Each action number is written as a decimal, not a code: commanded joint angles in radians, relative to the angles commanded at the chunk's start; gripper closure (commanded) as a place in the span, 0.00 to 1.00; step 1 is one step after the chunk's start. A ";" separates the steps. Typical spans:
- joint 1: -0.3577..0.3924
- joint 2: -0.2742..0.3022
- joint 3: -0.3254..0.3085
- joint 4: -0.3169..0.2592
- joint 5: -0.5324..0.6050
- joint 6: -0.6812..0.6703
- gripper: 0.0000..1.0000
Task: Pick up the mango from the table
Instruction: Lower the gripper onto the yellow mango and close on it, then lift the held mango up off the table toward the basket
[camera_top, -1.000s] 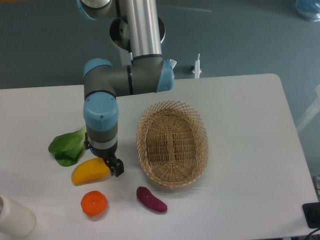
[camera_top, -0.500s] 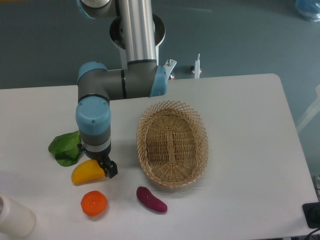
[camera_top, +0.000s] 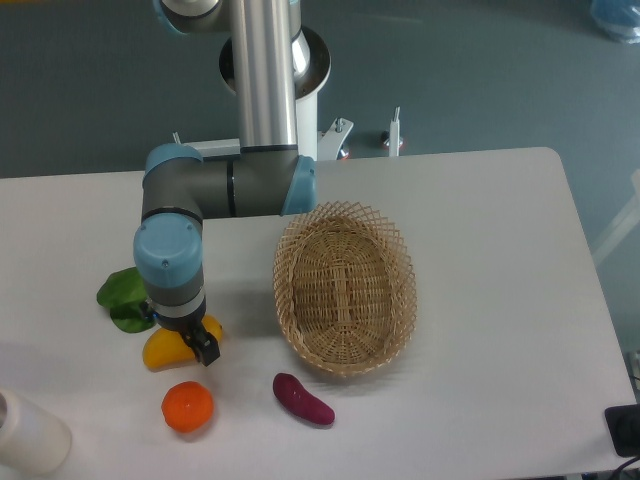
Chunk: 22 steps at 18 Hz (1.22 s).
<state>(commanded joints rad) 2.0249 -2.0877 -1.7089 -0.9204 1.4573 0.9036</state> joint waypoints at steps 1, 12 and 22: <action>0.000 -0.002 0.002 0.005 0.000 -0.008 0.00; -0.002 0.017 0.012 0.008 0.035 -0.032 0.54; 0.054 0.100 0.015 -0.003 0.040 -0.020 0.52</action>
<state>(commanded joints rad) 2.0784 -1.9881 -1.6935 -0.9235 1.4972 0.8836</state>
